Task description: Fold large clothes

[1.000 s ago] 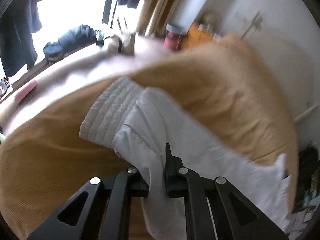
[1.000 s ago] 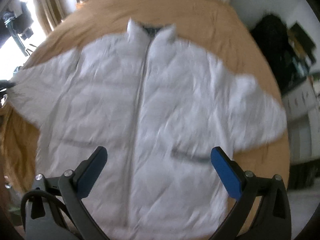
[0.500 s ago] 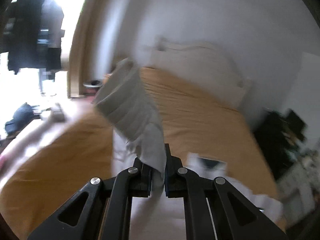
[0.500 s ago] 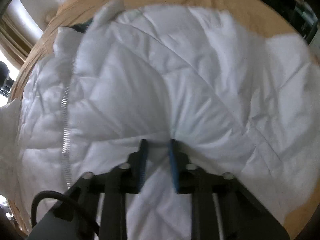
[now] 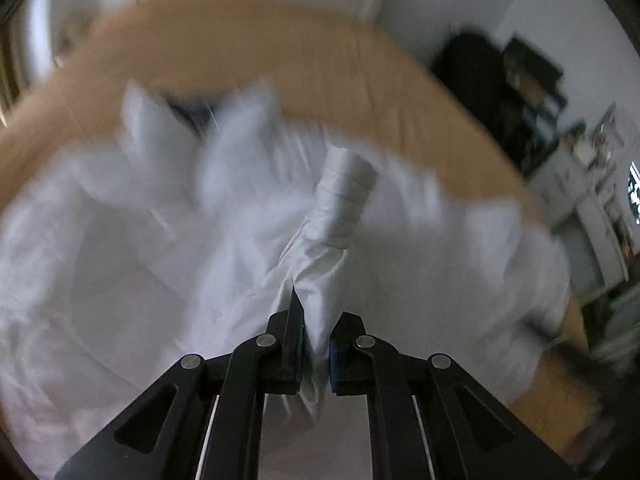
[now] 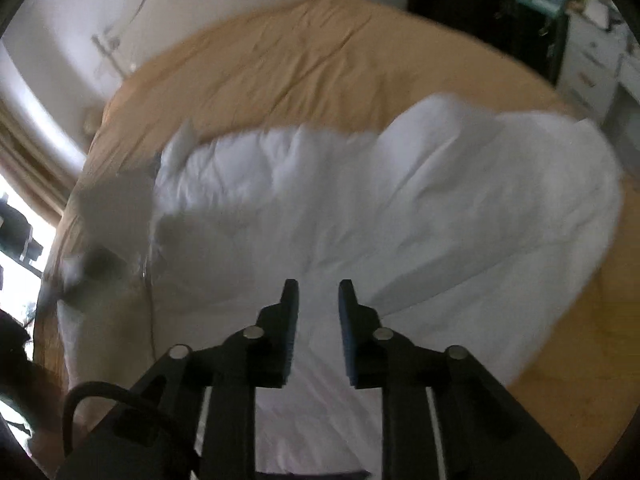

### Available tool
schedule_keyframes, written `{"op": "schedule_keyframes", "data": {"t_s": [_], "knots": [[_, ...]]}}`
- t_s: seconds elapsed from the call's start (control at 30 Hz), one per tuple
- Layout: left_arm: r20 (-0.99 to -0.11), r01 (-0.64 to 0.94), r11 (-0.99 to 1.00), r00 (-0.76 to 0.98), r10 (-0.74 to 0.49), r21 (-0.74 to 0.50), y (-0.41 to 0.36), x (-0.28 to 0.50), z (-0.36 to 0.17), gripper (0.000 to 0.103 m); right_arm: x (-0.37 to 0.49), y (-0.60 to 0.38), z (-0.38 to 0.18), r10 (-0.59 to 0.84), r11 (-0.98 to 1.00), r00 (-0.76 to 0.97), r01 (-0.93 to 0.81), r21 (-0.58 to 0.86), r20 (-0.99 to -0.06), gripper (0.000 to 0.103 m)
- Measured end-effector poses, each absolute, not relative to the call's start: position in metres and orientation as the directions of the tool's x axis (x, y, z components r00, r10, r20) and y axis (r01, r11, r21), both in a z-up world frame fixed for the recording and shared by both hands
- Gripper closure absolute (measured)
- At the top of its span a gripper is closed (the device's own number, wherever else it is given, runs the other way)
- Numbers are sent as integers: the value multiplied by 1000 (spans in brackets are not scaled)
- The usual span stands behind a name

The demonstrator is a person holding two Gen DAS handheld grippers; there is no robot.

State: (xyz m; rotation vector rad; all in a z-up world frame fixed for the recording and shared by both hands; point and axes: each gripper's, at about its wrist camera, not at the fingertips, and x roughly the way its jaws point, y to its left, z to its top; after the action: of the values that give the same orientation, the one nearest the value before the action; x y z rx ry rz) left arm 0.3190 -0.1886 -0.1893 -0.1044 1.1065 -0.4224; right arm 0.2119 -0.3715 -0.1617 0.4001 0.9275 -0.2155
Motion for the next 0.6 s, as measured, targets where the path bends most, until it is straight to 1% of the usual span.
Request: {"op": "schedule_keyframes", "data": {"t_s": [0.03,0.07,0.1,0.13,0.17,0.23,0.27,0.3,0.33,0.37,0.4,0.47,0.5,0.57,0.6], "knots": [[-863,270,916,334,-379,-298,-196,309,-205,92,208,-374,-151,-25,901,599,361,242,-800,66],[-889,257,918,273,-368,-301,-205,306,-222,92,205,-375,-144,-33,897,610,368,246,-792,49],[-901,242,919,229,-367,-313,-206,303,-229,92,203,-374,-136,-42,894,626,372,250,-779,37],[-896,238,904,190,-402,-356,-201,295,-224,92,201,-373,-130,-51,893,636,373,250,-770,35],[-873,245,882,189,-450,-402,-193,290,-213,91,200,-370,-124,-61,896,646,372,244,-761,34],[-808,261,830,215,-548,-493,-171,281,-182,82,200,-363,-115,-64,905,651,358,231,-756,34],[-767,277,802,247,-591,-529,-150,278,-160,63,197,-359,-114,-59,910,650,347,227,-757,34],[-745,286,797,289,-601,-532,-134,276,-143,26,199,-353,-115,-49,915,644,336,224,-764,33],[-729,284,814,363,-580,-507,-114,274,-122,6,198,-347,-118,-38,917,636,328,226,-771,30],[-715,284,839,440,-544,-464,-89,274,-99,3,200,-340,-124,-17,919,624,317,233,-782,25],[-711,285,845,455,-536,-453,-79,275,-91,1,201,-334,-130,1,920,610,310,240,-792,24],[-700,271,826,439,-563,-495,-44,283,-77,1,211,-318,-144,44,920,584,293,262,-810,24],[-707,250,837,449,-546,-487,-34,285,-76,1,217,-311,-150,63,916,571,292,274,-819,24],[-764,177,912,500,-407,-370,-8,300,-77,1,232,-297,-166,50,917,528,311,249,-848,23],[-791,132,952,533,-302,-275,0,308,-82,1,239,-289,-175,20,927,501,315,204,-865,23]]}}
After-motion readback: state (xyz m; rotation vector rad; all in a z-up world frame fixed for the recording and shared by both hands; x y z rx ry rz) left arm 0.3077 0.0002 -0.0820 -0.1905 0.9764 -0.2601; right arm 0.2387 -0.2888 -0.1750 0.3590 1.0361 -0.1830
